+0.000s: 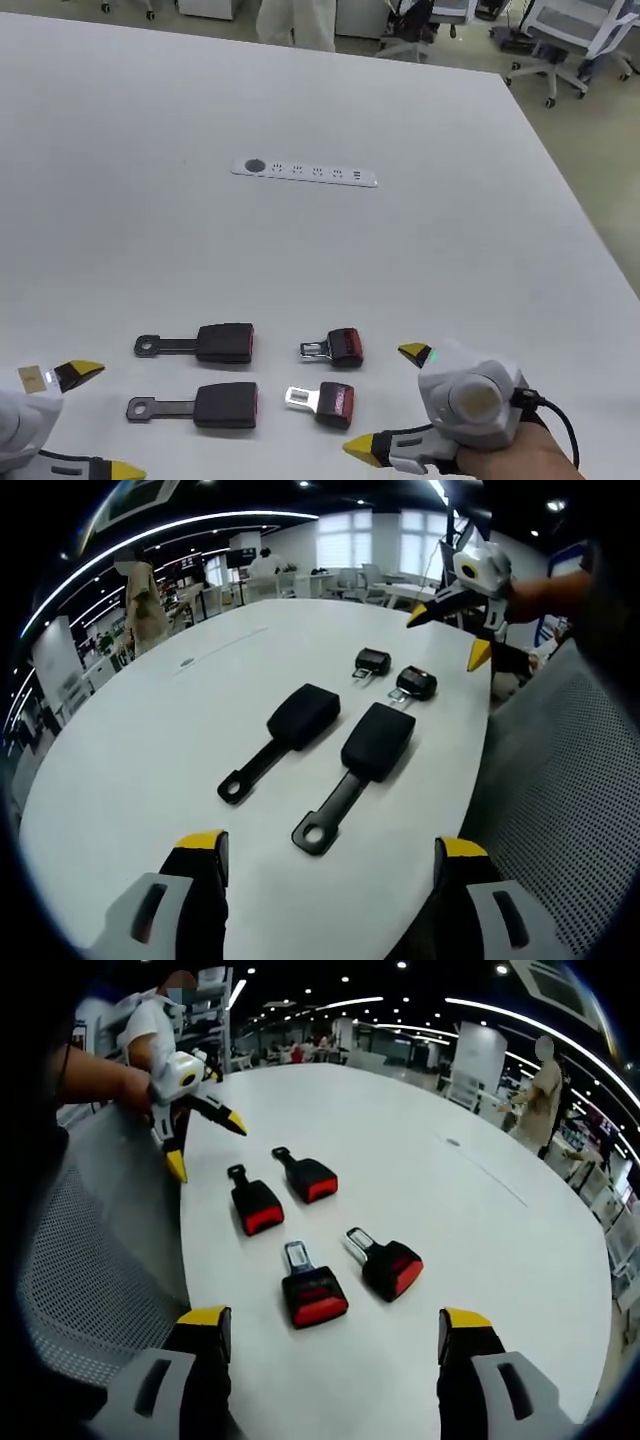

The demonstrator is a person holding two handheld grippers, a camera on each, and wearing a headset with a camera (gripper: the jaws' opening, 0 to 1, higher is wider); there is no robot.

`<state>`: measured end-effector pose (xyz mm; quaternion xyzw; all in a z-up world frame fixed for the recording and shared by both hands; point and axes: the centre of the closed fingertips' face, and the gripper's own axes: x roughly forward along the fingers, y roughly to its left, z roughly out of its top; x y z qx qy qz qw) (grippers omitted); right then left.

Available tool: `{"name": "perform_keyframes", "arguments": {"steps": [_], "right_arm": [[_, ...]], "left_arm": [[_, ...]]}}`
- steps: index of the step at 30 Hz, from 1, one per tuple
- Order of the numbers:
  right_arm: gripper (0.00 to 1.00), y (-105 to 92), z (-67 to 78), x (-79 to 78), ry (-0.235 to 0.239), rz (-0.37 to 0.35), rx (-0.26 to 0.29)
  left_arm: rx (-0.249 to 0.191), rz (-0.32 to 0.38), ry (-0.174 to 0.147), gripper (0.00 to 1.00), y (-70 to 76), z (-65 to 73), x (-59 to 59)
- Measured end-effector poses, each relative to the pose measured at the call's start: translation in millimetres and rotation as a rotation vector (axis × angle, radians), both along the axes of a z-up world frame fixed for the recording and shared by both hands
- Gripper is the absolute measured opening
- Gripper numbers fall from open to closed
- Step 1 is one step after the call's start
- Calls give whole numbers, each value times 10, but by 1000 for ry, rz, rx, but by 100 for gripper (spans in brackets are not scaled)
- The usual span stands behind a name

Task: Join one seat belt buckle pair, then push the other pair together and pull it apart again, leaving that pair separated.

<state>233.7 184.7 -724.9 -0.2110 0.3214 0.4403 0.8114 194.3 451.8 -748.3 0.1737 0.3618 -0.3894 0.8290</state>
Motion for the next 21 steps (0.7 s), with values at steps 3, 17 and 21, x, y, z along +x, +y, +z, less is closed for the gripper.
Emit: {"name": "perform_keyframes", "arguments": {"steps": [3, 17, 21], "right_arm": [[84, 37, 4, 5, -1, 11, 3], [65, 210, -71, -28, 25, 94, -11], [63, 243, -90, -48, 33, 120, -23]], "left_arm": [[3, -11, 2, 83, -34, 18, 0], [19, -72, 0, 72, -214, 35, 87], [22, -94, 7, 71, -274, 26, 133]]}}
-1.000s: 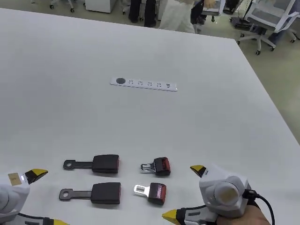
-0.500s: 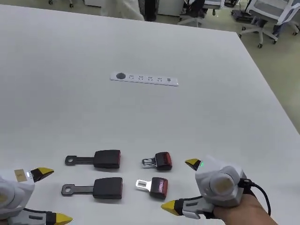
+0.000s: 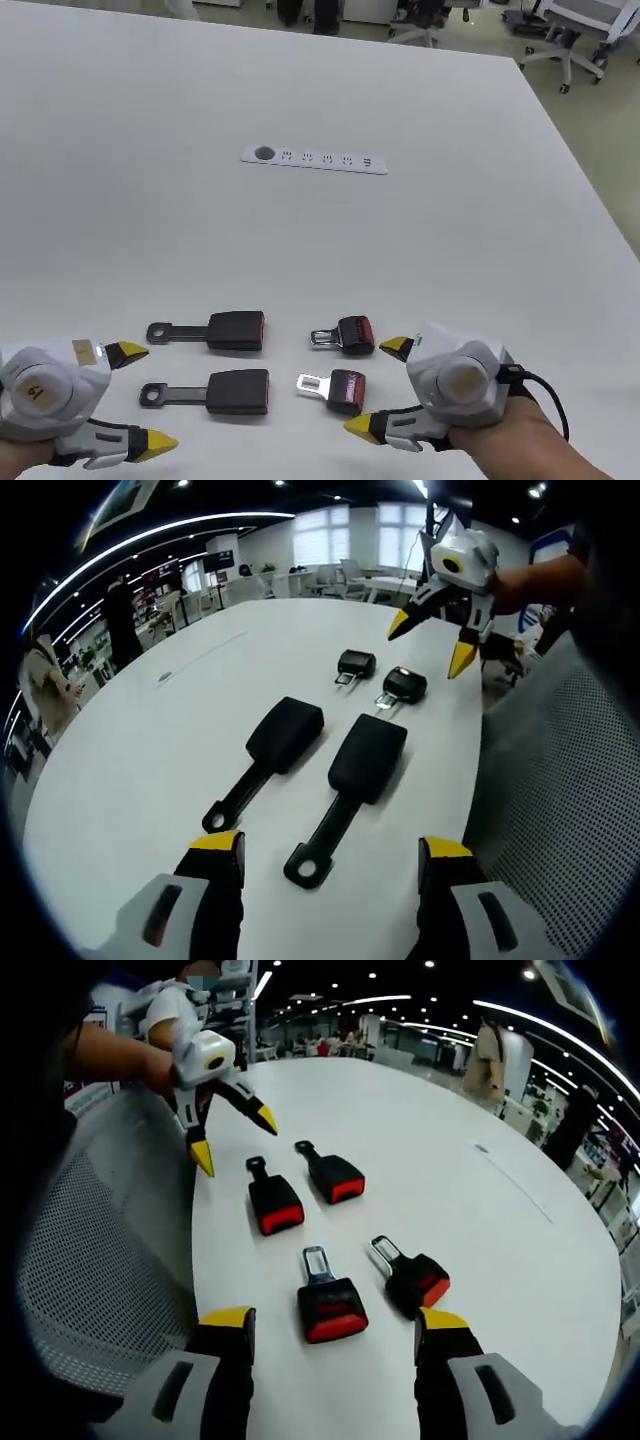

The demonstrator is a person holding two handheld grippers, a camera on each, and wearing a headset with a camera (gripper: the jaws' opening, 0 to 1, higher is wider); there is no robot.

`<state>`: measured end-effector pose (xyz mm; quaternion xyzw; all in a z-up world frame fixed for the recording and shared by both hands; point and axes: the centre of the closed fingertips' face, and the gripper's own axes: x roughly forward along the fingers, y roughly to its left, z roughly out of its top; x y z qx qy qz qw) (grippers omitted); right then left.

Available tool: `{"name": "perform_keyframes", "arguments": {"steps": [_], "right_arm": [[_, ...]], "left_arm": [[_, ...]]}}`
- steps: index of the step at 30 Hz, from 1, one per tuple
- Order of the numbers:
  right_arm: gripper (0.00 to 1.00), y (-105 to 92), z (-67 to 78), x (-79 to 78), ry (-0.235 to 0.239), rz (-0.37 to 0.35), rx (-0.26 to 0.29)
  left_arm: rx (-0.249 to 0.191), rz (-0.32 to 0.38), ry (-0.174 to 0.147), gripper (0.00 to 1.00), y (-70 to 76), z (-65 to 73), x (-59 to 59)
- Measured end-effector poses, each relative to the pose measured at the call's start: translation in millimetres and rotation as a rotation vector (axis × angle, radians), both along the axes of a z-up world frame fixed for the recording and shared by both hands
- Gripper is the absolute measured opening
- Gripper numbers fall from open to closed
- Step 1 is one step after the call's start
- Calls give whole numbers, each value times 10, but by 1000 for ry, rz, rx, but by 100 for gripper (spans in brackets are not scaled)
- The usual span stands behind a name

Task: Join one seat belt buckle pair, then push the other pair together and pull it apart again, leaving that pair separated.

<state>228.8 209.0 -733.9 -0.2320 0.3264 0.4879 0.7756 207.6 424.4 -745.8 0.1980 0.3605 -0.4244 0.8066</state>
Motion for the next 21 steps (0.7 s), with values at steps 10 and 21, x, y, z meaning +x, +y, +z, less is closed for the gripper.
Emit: {"name": "perform_keyframes", "arguments": {"steps": [10, 21], "right_arm": [[50, 88, -131, -56, 17, 101, -39], [41, 181, -230, -19, 39, 153, -60]], "left_arm": [[-1, -87, 21, 55, -202, -37, 73], [62, -199, 21, 50, -405, -116, 143]]}}
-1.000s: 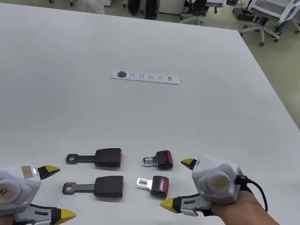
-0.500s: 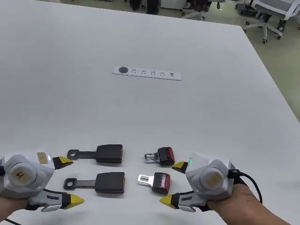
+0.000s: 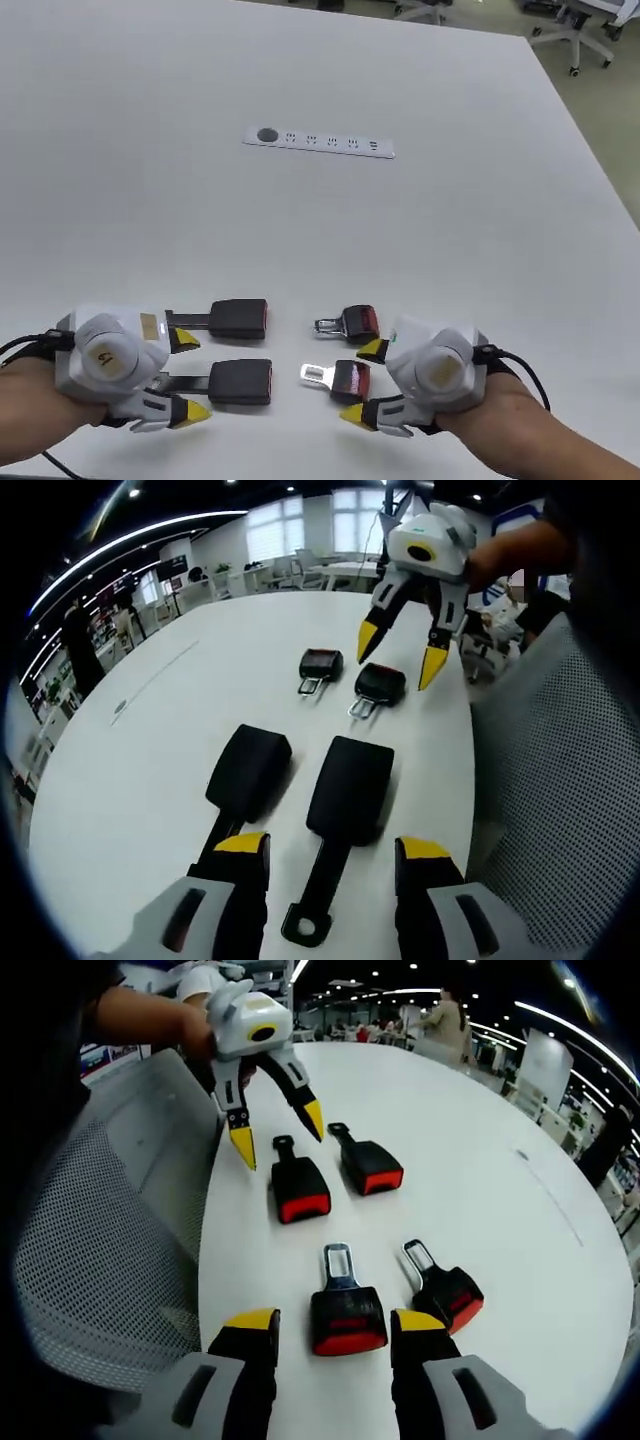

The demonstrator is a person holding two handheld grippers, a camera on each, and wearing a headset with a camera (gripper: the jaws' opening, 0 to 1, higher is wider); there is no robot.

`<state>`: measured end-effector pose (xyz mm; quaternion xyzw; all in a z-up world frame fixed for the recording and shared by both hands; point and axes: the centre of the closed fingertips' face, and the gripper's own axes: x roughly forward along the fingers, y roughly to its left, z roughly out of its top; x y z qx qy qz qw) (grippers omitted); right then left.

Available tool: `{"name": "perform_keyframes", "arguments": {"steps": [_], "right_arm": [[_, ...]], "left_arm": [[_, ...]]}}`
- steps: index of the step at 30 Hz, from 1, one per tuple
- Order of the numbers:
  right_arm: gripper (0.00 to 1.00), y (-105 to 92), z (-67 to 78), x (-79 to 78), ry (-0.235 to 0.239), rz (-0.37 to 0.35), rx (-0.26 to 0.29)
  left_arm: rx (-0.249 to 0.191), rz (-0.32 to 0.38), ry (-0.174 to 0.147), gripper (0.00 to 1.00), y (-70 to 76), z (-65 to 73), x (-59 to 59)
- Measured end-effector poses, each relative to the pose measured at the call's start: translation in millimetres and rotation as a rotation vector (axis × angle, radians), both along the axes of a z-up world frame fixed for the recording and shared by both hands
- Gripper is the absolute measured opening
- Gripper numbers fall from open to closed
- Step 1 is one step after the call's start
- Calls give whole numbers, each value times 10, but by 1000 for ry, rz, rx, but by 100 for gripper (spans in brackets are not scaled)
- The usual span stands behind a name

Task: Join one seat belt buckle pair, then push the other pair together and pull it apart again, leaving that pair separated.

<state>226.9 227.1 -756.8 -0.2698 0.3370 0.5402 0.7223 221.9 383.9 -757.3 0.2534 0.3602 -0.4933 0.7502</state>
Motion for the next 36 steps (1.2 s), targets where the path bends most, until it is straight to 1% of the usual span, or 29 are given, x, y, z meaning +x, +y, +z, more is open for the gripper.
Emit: {"name": "perform_keyframes", "arguments": {"steps": [2, 4, 9, 13, 18, 19, 20, 21, 22, 23, 24, 26, 27, 29, 30, 31, 32, 33, 34, 35, 36], "right_arm": [[36, -2, -14, 11, 1, 7, -10], [37, -2, -46, 36, 6, 8, -14], [37, 30, -141, 69, 17, 37, -20], [35, 42, -166, 47, 31, 65, -23], [33, 7, -228, 51, 48, 75, -31], [33, 8, -221, 45, 48, 78, -30], [33, 5, -220, 39, 48, 81, -31], [34, -9, -228, 21, 53, 88, -42], [33, -29, -226, 10, 51, 88, -48], [33, -17, -213, 16, 44, 100, -41], [33, -16, -215, 25, 48, 99, -39], [33, -23, -232, 46, 43, 112, -42], [33, -23, -238, 46, 42, 116, -44], [33, -21, -251, 46, 40, 130, -47], [33, -20, -255, 46, 40, 135, -47], [33, -22, -260, 49, 39, 142, -48], [33, -21, -263, 50, 39, 145, -48], [33, -18, -263, 47, 37, 150, -47], [33, -15, -263, 46, 35, 154, -45], [33, -8, -263, 48, 32, 159, -41], [33, -4, -265, 51, 32, 161, -35]], "left_arm": [[2, -14, 8, 47, -38, 2, 7], [1, -33, 9, 47, -87, -4, 25], [5, -70, 16, 44, -193, -9, 59], [-20, -95, 31, 42, -319, -8, 81], [16, -155, 33, 41, -391, -89, 81], [29, -168, 30, 40, -382, -102, 78], [63, -202, 24, 40, -353, -153, 68], [78, -218, 29, 39, -327, -214, 58], [79, -226, 36, 38, -339, -219, 33], [79, -232, 41, 37, -352, -218, 12], [70, -230, 45, 37, -370, -202, 6], [72, -231, 42, 35, -365, -213, 25], [72, -235, 45, 35, -364, -225, 21], [82, -254, 38, 35, -364, -219, 13], [76, -253, 40, 35, -372, -210, 10], [80, -265, 34, 35, -373, -209, 7], [86, -284, 21, 35, -375, -211, 9], [104, -322, -4, 35, -379, -210, 14], [102, -317, 3, 35, -385, -216, 3], [101, -326, -2, 35, -385, -218, 5], [95, -322, 1, 35, -385, -216, 4]]}}
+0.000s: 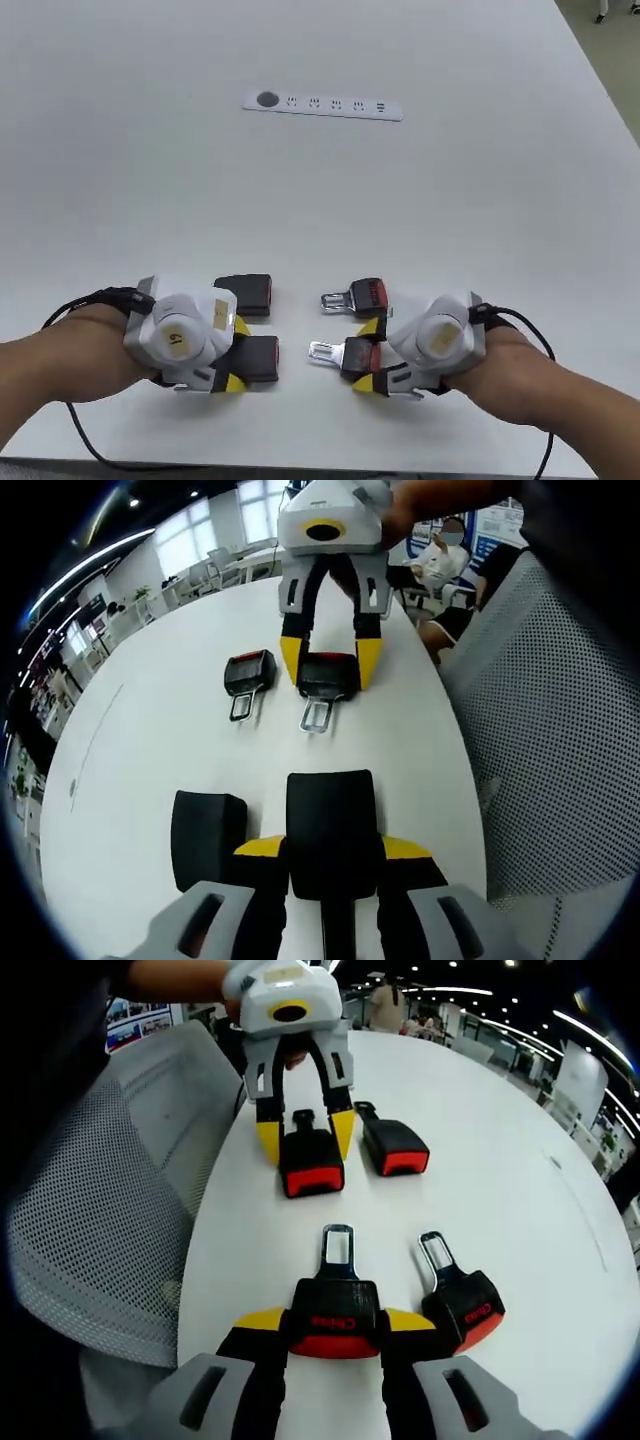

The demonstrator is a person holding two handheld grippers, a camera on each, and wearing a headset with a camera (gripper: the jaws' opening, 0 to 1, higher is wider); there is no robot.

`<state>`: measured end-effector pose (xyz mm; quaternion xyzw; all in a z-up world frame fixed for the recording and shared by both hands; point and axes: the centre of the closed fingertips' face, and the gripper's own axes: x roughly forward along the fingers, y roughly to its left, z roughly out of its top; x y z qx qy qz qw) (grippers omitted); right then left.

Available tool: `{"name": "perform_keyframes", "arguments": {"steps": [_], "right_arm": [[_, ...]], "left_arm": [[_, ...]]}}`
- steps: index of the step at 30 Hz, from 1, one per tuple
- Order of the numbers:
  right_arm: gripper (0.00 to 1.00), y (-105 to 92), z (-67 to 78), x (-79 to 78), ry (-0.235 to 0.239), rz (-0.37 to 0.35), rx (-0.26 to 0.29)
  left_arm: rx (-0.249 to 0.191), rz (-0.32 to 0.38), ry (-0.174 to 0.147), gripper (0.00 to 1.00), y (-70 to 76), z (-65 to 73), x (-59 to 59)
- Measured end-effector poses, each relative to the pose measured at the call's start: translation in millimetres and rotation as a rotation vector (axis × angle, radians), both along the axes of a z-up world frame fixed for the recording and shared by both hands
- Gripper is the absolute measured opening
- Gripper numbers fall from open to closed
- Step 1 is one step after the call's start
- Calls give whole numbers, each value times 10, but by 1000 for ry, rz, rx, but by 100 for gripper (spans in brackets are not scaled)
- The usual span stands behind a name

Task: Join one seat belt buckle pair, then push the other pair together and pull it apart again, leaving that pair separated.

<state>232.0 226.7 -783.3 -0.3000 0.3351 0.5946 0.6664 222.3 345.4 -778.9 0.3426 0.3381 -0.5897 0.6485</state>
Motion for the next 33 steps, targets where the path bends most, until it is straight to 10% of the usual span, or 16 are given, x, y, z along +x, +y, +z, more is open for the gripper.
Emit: {"name": "perform_keyframes", "arguments": {"steps": [33], "right_arm": [[32, 482, 31, -115, 8, 69, -20]], "left_arm": [[19, -25, -12, 35, -14, -5, -3]]}}
